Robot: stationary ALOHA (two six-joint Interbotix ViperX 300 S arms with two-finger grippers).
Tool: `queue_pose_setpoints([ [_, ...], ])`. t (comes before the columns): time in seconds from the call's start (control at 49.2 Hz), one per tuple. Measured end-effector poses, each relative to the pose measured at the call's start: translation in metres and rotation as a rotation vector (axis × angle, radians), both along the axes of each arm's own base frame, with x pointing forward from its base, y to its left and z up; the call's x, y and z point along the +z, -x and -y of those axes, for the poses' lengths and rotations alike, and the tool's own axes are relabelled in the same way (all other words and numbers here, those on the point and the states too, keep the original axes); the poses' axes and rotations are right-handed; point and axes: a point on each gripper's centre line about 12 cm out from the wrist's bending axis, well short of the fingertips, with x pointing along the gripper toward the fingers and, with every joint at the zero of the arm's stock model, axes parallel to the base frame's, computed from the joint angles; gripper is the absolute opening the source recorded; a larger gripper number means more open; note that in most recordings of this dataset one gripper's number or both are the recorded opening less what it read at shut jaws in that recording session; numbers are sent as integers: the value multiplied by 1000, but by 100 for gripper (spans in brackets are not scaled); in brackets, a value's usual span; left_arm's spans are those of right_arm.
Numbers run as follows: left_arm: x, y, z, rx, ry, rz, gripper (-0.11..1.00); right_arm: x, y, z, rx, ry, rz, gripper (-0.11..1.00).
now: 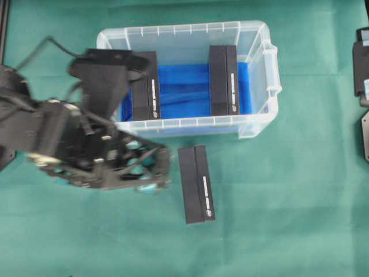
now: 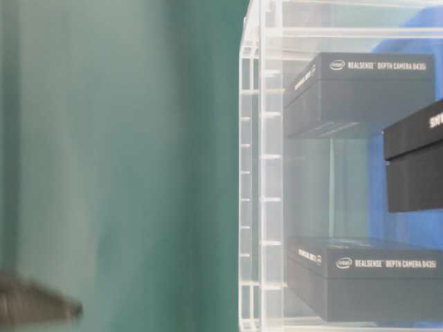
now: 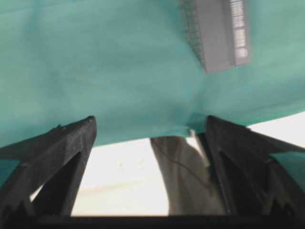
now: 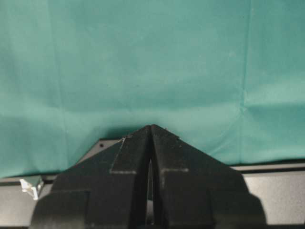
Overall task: Take the box out of the case with the left arm.
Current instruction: 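Lower the box onto the table, open the left gripper, withdraw, then move the left gripper back toward the left box in the case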
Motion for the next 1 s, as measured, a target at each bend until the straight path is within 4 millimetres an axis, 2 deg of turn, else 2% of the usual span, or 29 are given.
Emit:
queue_pose_setpoints([
  [0.488,-7,99,-16,-32,9,29,96,-3,-2,0,0,1,-14,0],
  [0.671,-8,127,-22,-32,16,47,96,-6,-3,0,0,1,-26,0],
  [0.854,-7,135,-25,-32,18,59,96,-7,-5,0,0,0,-32,0],
  [0.996,-8,133,-39,6,9,51,96,-8,-5,0,0,0,-34,0],
])
